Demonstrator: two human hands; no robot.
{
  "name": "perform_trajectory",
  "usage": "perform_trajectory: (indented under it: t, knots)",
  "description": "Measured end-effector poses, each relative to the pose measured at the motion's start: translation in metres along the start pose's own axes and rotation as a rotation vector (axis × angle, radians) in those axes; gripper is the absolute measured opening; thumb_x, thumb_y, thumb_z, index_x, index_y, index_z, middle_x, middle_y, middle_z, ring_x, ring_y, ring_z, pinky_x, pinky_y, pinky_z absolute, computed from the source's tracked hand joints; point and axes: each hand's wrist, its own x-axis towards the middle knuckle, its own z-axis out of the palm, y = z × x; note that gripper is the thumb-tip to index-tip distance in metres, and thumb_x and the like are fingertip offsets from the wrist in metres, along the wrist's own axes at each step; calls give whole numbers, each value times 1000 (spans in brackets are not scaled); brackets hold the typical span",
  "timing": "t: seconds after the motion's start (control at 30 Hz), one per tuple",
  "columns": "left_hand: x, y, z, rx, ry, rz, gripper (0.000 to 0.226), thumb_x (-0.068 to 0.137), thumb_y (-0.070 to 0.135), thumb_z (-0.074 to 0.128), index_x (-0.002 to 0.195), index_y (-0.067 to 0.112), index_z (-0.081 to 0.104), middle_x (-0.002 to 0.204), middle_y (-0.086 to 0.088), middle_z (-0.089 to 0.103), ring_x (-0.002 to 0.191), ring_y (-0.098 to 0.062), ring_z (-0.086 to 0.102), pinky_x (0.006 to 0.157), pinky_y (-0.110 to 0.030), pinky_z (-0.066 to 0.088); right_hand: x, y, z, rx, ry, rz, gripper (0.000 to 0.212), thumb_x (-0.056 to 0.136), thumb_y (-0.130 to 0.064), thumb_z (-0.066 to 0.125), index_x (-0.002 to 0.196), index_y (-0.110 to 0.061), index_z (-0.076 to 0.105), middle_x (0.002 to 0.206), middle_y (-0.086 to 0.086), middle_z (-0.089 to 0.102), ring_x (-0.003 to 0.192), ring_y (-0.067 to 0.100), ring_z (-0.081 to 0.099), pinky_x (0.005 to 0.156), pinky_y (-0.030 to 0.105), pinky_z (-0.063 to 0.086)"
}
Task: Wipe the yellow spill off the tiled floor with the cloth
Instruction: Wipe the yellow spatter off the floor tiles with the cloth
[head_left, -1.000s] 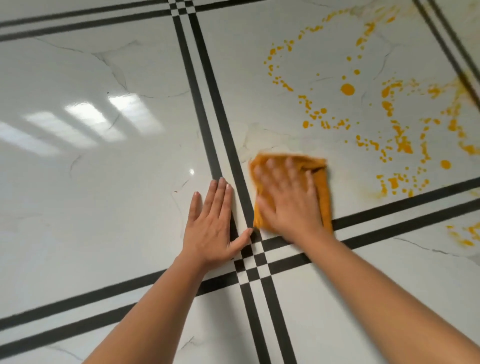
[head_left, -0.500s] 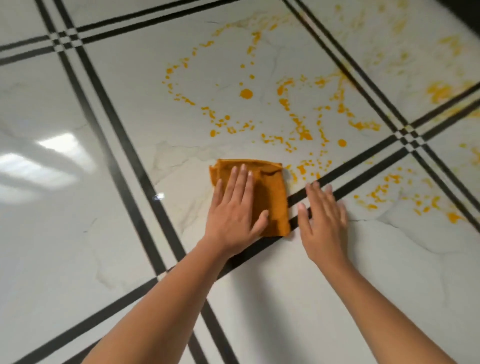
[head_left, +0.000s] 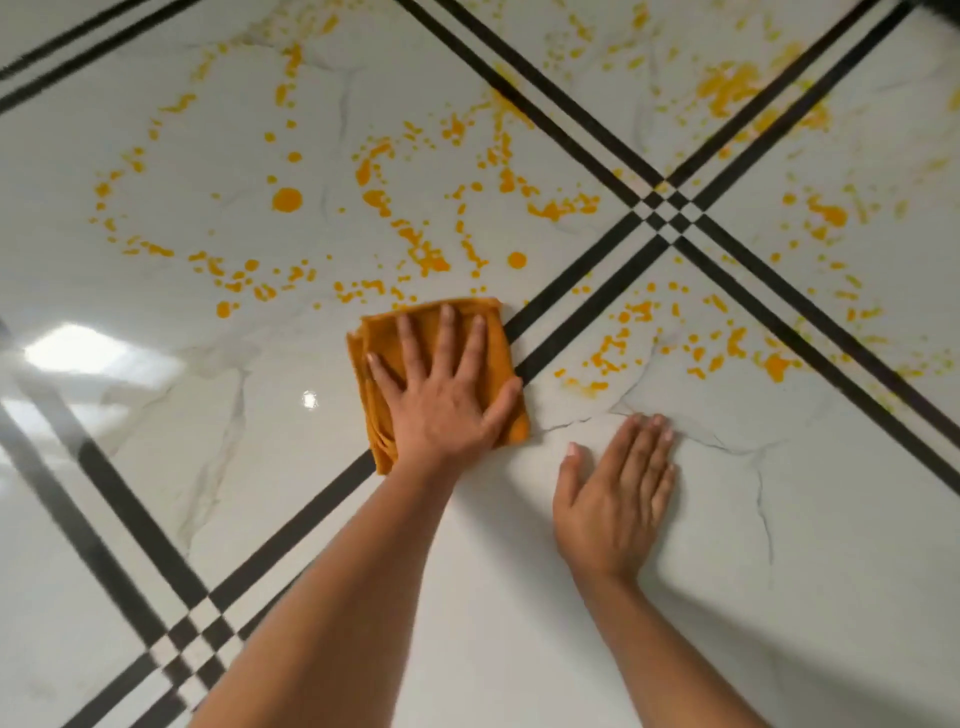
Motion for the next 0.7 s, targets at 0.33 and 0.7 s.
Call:
perform_trajectory:
  t: [0.33, 0.7]
  knots:
    - [22, 3, -5, 48, -34, 73, 66, 85, 67, 12, 146, 42, 4, 157, 7, 1, 142, -37, -8, 104, -67, -3, -1, -1, 1, -33, 46, 12, 62, 95, -36, 27, 141, 5, 32, 148, 23, 29, 140, 33, 24, 112, 46, 21]
    - [4, 76, 15, 25, -54, 388, 63, 89, 63, 11, 146, 42, -3, 157, 6, -3, 140, -38, -16, 104, -65, -15, 50, 69, -11, -60, 82, 74, 66, 93, -42, 29, 142, 2, 30, 147, 19, 34, 138, 30, 30, 109, 47, 24]
